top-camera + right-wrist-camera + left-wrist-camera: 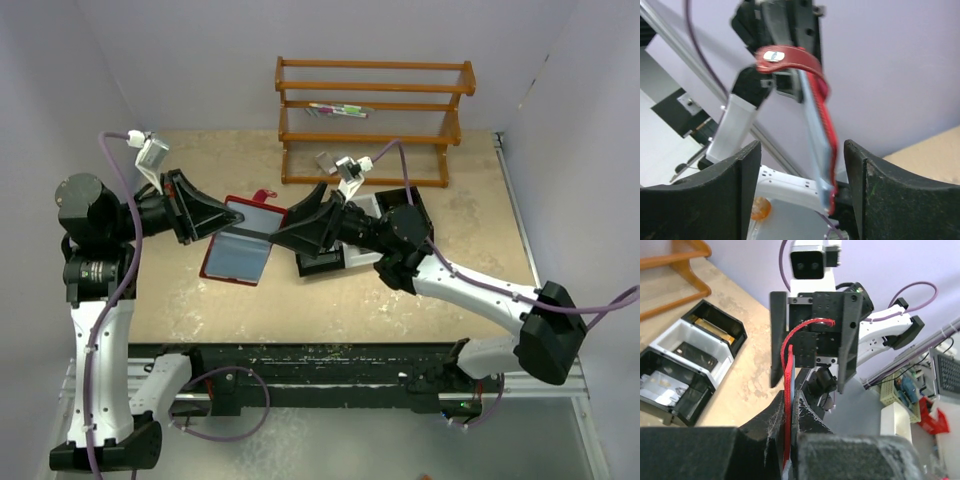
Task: Take the credit cards out of the card holder
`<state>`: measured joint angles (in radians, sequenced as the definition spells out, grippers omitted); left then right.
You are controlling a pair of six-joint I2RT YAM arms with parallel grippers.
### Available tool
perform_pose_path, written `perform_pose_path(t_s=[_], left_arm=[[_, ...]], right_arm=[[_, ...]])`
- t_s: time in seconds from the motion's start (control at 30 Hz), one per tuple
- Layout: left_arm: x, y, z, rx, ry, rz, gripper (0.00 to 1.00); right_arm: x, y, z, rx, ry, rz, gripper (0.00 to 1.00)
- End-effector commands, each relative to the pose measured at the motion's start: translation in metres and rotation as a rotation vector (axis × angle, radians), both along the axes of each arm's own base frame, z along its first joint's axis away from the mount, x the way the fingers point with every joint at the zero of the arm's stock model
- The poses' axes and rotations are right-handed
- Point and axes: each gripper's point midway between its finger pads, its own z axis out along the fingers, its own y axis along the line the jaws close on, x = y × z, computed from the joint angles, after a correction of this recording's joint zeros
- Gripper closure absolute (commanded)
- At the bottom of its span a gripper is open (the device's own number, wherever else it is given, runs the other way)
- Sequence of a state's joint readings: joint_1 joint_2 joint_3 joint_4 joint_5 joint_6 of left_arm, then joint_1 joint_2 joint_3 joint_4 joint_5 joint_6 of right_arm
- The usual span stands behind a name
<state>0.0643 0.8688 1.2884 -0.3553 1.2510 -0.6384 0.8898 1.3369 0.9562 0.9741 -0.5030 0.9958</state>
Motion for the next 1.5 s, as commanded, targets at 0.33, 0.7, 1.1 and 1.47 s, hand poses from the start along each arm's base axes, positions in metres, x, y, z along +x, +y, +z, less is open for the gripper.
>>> perform_pose_path(t_s=[0.33,0.7,1.1,1.47], left_arm=[[0.010,0.002,-0.021,0.027,0.023,0.022,0.59],[0.007,0.007,-0.079,0.205,0.034,-0.147,0.46],[-0.008,0.003,-0.078,0.150,0.013,-0.217,0.56],[-0.014,-0.002,-0.073,0.040,0.099,-0.287,0.69]], right_arm=[[-0.023,0.001,0.014,0.002,-0.048,0.133,1.00],[-0.008,0.016,-0.048,-0.615,-0.116,0.273,1.00],[0.004,0.025,-0.057,-0.716,-0.136,0.297,1.00],[-0.001,0.032,-0.052,-0.683,-0.142,0.366,1.00]])
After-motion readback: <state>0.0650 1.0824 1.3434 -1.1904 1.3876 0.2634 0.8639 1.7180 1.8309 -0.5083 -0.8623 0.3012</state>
